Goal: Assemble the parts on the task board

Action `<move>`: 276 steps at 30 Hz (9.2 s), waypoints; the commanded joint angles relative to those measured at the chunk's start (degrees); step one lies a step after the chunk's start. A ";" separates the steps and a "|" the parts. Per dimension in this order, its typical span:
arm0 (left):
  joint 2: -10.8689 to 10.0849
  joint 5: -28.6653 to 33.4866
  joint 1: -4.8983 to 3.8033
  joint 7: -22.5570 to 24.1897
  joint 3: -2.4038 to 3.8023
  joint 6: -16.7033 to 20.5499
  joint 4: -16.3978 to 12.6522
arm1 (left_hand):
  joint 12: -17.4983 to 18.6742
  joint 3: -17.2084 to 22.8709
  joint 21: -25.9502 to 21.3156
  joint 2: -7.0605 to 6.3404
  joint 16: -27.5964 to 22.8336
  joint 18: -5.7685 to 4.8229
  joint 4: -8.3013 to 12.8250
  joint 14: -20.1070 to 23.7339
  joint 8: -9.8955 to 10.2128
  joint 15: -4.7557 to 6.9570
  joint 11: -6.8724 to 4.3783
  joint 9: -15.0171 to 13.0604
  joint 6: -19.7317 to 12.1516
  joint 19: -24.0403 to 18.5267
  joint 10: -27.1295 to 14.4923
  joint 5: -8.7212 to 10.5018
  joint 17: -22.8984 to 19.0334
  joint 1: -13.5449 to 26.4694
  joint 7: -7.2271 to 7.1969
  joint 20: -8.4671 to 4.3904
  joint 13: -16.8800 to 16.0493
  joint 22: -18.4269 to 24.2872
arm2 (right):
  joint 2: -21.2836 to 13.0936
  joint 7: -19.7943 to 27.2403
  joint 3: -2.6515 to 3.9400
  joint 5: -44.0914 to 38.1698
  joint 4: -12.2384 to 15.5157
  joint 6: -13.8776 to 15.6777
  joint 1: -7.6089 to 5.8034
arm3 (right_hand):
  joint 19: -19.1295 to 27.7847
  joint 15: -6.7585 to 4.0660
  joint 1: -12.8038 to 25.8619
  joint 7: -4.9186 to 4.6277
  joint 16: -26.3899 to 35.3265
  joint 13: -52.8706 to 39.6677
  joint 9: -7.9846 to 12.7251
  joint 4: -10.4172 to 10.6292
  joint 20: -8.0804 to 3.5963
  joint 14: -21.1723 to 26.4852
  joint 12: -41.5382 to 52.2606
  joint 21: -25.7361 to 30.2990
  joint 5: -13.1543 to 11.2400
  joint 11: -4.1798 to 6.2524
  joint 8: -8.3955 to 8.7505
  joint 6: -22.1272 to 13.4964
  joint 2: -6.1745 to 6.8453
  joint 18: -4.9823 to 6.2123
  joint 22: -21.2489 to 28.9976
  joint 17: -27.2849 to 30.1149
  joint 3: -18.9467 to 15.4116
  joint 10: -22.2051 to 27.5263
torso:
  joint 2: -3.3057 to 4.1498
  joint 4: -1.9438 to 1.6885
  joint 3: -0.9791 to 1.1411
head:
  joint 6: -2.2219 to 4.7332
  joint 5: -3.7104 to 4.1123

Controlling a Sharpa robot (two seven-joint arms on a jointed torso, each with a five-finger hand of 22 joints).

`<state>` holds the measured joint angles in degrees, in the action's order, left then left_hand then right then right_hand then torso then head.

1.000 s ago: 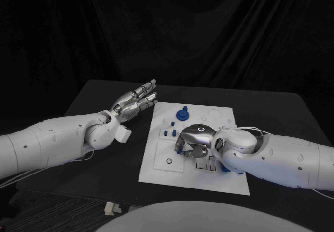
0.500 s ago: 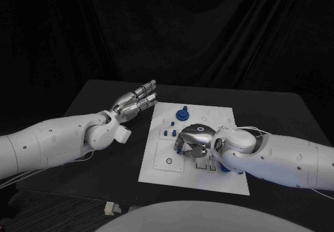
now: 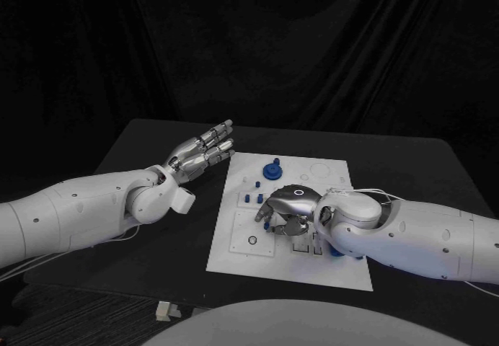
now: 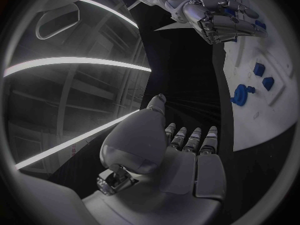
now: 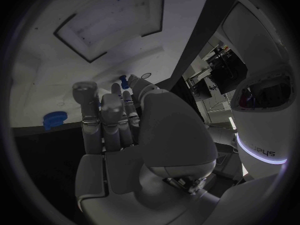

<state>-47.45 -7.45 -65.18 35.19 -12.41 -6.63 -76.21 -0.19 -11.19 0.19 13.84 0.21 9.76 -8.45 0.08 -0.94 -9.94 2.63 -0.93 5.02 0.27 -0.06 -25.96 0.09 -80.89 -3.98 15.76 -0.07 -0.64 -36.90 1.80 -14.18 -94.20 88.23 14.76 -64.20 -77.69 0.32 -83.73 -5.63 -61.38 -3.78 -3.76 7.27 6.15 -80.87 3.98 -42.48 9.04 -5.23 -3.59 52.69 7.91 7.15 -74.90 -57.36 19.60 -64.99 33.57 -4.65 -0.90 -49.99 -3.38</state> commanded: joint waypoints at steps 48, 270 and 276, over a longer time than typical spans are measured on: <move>-0.94 0.06 0.25 0.96 0.05 -0.30 -1.02 | 0.19 0.27 0.20 0.35 -0.21 0.47 1.31 -0.08 -0.24 -0.34 0.53 -0.11 0.28 0.20 0.06 -0.89 -0.09 0.13 0.52 0.66 0.07 -0.35 | -16.41 -5.40 0.02 -0.29 4.49 6.05 -4.78 | -1.54 0.03 -0.34 7.25 1.30 -0.08 0.76 9.59 -0.06 -0.07 4.88 4.24 -4.53 -2.23 0.67 -19.52 2.40 0.35 -4.96 2.83 -13.90 21.31 | 0.04 0.07 0.15 | -0.01 1.40; 1.20 0.06 2.64 -1.97 0.06 -2.93 1.42 | 0.19 4.40 0.31 2.32 -0.21 0.33 6.69 -0.08 -0.27 -0.50 1.07 -0.13 0.38 0.41 0.06 -1.74 -0.09 0.71 1.99 0.69 0.07 -0.47 | -4.02 -2.48 0.12 -5.61 9.04 11.82 1.57 | -2.77 -0.46 -3.56 3.98 -11.60 -0.16 0.76 1.93 -0.37 -2.39 1.91 -15.69 -1.84 -1.41 0.59 -22.96 -0.21 -1.61 -7.83 -7.54 -9.80 17.51 | -0.02 0.00 0.10 | -0.01 0.95; 0.64 0.06 2.66 -1.63 0.06 -2.60 1.10 | 0.19 4.45 0.34 2.31 -0.21 0.34 6.74 -0.08 -0.29 -0.50 1.05 -0.14 0.44 0.45 0.06 -1.75 -0.09 0.76 2.06 0.69 0.07 -0.53 | -10.34 -1.42 0.25 -0.58 13.96 17.91 -0.57 | -2.45 0.10 -4.57 1.38 -11.51 -0.79 -0.93 1.98 -0.06 -2.13 6.70 -15.39 0.39 -1.30 -2.28 -8.26 -2.04 -1.54 -7.63 -6.64 -9.83 14.10 | -0.06 -0.02 0.09 | -0.01 1.66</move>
<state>-46.80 -7.46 -62.58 32.69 -12.40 -8.88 -74.90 -0.19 -7.07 0.19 15.87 0.21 9.75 -1.82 0.08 -0.93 -10.34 3.57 -1.02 5.53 0.67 0.08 -27.73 0.07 -80.35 -2.24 16.16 -0.08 -1.17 -46.70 -1.10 -14.07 -98.68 101.35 26.02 -64.30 -80.33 0.33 -88.46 -4.14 -72.98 -4.52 -4.48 9.16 6.14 -83.10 10.33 -57.96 9.30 -6.55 -5.53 42.25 6.35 5.82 -74.94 -64.18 9.95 -50.54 33.53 -4.65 -0.78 -49.99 -2.01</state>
